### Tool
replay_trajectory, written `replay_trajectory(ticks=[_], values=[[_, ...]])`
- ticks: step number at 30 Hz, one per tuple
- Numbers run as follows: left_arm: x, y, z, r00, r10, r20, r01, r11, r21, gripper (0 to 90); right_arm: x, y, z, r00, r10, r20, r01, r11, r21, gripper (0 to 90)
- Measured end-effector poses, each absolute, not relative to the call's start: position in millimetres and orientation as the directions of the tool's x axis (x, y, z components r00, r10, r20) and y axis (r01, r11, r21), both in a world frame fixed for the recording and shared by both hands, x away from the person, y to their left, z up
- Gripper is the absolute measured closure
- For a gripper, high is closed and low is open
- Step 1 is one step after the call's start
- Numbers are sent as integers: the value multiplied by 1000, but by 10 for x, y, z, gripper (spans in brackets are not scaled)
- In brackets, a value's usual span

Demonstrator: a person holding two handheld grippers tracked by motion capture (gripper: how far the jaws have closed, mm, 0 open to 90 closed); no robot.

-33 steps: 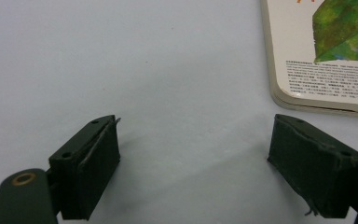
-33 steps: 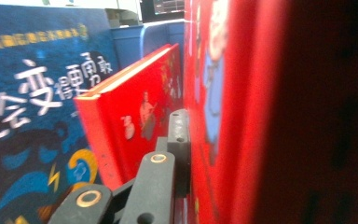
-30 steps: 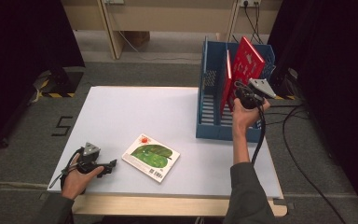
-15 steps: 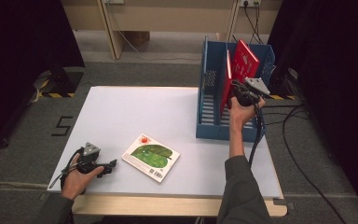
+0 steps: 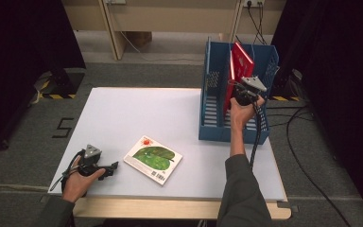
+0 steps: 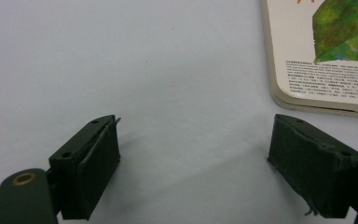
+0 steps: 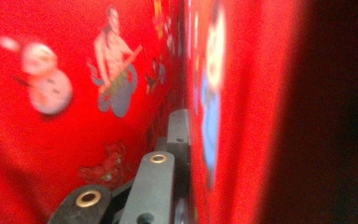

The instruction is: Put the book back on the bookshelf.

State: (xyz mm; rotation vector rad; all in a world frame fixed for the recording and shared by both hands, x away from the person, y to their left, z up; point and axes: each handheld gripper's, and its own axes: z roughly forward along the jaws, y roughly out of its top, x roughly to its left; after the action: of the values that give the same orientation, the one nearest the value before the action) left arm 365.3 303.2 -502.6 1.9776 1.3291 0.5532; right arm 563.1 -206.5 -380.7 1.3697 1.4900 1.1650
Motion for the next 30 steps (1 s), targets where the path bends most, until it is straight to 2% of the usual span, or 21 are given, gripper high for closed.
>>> replay_trajectory(ticks=[11,30], values=[[3654,3029,-5021,387,922,-22,635,-249,731,148,5629,-2084,-3710,-105,993,62,325,-25,945,785],[3655,3029,-5020,388,922,-22,636,-250,730,149,5596,-2076,-3778,-112,989,99,382,-49,923,747]])
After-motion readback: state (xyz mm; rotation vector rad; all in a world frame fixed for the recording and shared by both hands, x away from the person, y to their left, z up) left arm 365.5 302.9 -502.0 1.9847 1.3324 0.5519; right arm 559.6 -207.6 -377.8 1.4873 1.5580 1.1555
